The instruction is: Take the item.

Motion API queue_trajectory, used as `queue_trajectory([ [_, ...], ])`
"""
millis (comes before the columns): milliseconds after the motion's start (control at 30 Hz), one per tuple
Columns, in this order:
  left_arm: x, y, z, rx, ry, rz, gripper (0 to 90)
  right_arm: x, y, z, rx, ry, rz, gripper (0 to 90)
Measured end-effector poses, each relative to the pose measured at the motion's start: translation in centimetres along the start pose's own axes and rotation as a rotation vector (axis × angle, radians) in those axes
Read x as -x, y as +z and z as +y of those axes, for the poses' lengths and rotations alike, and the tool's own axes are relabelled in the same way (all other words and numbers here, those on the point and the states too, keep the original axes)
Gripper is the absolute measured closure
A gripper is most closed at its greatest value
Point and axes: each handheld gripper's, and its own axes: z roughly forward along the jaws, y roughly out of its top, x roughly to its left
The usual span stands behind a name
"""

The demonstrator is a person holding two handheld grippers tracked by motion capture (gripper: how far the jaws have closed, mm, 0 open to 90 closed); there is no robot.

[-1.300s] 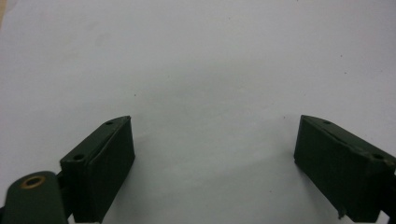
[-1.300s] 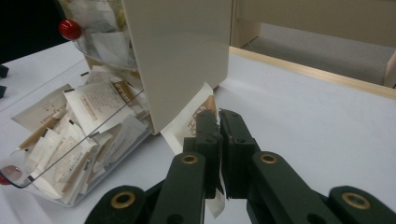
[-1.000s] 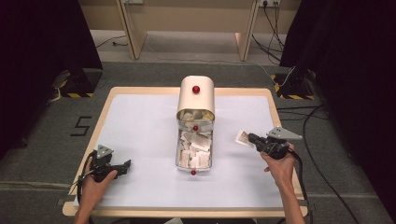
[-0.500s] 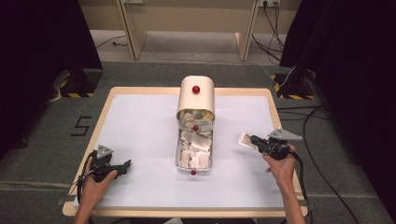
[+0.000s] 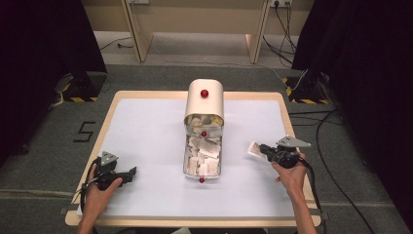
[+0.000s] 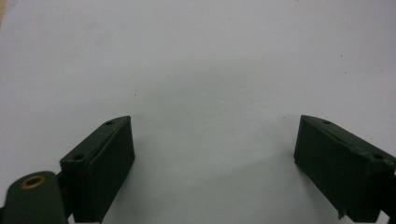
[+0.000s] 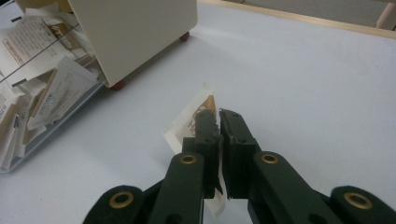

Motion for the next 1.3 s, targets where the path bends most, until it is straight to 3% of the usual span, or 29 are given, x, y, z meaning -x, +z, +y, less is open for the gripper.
queue_trajectory([
  [967, 0.0, 0.0, 0.0, -0.001, 0.002, 0.000, 11.4, -0.3, 1.1, -0.7, -0.053, -0.020, -0.001, 85.3],
  [1300, 0.0, 0.0, 0.0, -0.001, 0.002, 0.000, 11.4, 0.0, 1.2, -0.8, -0.049, 0.010, -0.016, 73.9],
])
